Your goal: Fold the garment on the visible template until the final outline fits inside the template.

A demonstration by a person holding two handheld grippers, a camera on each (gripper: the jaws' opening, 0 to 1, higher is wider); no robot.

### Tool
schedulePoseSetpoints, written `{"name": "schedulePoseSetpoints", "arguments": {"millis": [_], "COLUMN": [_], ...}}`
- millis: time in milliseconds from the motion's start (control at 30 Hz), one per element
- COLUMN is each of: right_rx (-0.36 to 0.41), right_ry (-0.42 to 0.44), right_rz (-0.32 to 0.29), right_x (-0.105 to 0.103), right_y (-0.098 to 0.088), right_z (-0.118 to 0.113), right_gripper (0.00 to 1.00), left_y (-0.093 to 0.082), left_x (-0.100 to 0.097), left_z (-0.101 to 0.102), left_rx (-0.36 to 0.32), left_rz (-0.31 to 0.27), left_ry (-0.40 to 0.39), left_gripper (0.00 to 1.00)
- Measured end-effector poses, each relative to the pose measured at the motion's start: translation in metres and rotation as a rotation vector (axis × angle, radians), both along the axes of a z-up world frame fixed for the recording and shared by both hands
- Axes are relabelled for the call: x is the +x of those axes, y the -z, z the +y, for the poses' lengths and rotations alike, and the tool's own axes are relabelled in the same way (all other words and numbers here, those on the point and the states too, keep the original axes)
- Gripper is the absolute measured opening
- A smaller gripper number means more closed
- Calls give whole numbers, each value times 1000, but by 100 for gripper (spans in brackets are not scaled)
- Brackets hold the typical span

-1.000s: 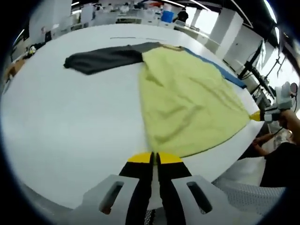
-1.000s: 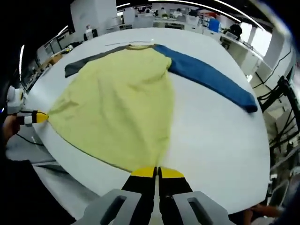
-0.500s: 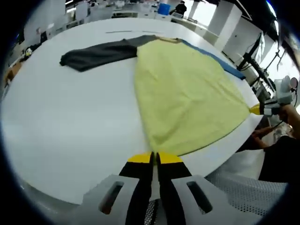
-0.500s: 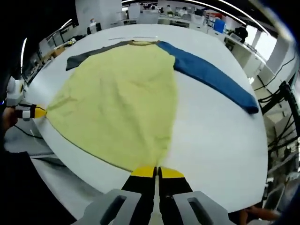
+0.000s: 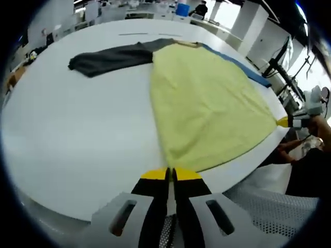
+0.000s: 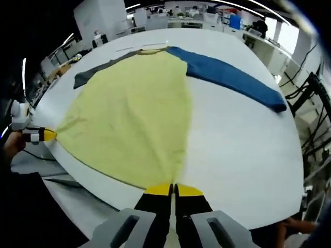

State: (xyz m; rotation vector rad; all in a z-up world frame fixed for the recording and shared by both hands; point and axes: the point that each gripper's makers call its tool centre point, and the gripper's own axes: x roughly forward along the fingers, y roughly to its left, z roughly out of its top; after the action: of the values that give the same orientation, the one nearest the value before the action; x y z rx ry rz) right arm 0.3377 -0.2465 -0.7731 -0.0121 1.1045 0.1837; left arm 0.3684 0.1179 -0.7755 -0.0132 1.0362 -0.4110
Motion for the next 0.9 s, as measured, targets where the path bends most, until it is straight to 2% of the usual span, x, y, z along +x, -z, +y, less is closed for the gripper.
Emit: {"name": "schedulePoseSetpoints", "arguments": {"millis": [200, 267, 300, 433, 500, 567, 667, 900], "right_rx": [-6, 1, -3, 1, 15, 24, 34, -8], "right_ry": [-15, -27, -38, -55, -64, -68, -92, -116], "right_rz": [-1, -1, 4, -49, -83, -100, -143, -259], "right_x": [-1, -1, -2, 5, 11, 14, 21, 46], "right_y": [-2, -2, -2, -10, -16, -20, -27, -48], "right_z": [1, 2, 1, 1, 2, 2, 3, -14], "right_gripper": [0, 0, 3, 20, 23, 29, 41, 62], "left_y": [1, -1, -1, -6, -11, -15, -21, -35], "left_x": [-2, 0, 0, 3, 9, 11, 19, 32], "left_z": [3, 5, 6, 5, 4, 3, -2, -4], "left_rx": [12, 27, 25, 15, 15, 9, -33, -50], "left_rz": [6, -20, -22, -44, -90, -103, -144, -219], "left_ry": [2, 13, 11, 24, 50, 51, 66, 92], "left_gripper": [1, 1, 3, 15, 21, 29, 40, 61]}}
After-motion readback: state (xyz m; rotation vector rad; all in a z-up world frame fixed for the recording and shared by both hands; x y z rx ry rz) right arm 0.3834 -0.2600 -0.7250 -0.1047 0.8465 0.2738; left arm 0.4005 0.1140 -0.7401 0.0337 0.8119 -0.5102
